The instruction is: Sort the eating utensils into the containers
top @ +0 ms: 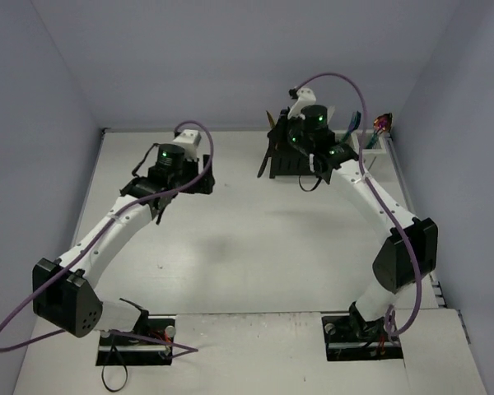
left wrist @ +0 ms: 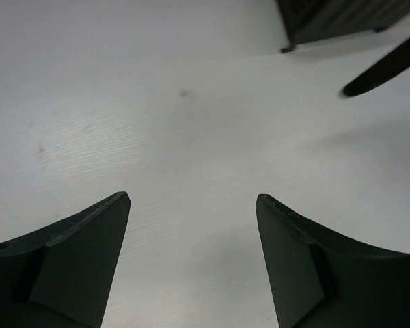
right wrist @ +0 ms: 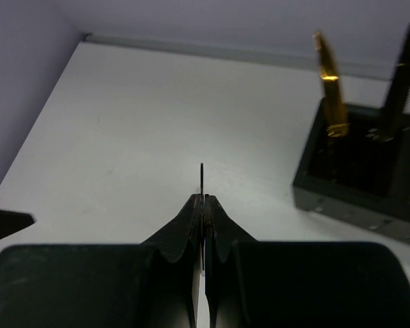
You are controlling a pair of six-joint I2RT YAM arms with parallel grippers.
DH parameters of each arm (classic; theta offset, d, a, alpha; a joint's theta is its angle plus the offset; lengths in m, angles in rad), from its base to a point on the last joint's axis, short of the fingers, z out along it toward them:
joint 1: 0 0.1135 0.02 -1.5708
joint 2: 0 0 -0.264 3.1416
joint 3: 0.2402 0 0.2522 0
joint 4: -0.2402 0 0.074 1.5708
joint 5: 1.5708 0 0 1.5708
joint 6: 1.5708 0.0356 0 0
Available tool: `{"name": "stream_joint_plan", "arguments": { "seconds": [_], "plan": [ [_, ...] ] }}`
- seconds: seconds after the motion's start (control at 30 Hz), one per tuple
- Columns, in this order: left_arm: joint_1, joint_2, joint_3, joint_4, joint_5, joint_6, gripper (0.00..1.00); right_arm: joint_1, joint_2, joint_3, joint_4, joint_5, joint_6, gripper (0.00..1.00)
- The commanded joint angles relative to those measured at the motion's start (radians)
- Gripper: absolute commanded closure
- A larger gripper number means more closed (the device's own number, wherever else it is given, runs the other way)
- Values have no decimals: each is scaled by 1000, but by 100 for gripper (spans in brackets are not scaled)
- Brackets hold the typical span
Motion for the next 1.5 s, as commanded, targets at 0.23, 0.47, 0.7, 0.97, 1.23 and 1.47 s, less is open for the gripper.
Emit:
{"name": "stream_joint_plan", "arguments": {
  "seconds": [0.23,0.47,0.7,0.97,1.23,1.47],
  "plan": [
    [209,-174,-107,-95,5,51,28,-161,194,357,98,90,-119,100],
    [209,-260,-176,-79,-11,74,28,-185,311,395,101,59,-104,100],
    [210,-294,-196,-41,26,74,28,-184,394,382,100,11,-86,98],
    [210,-319,-205,-30,22,71,28,-185,362,368,85,1,-107,55],
    [210,-365,-206,-28,-3,77,28,-209,13,134,53,132,-169,29],
    [210,-433,-158,-93,-38,78,28,-227,-474,-183,-26,382,-204,11]
  ]
}}
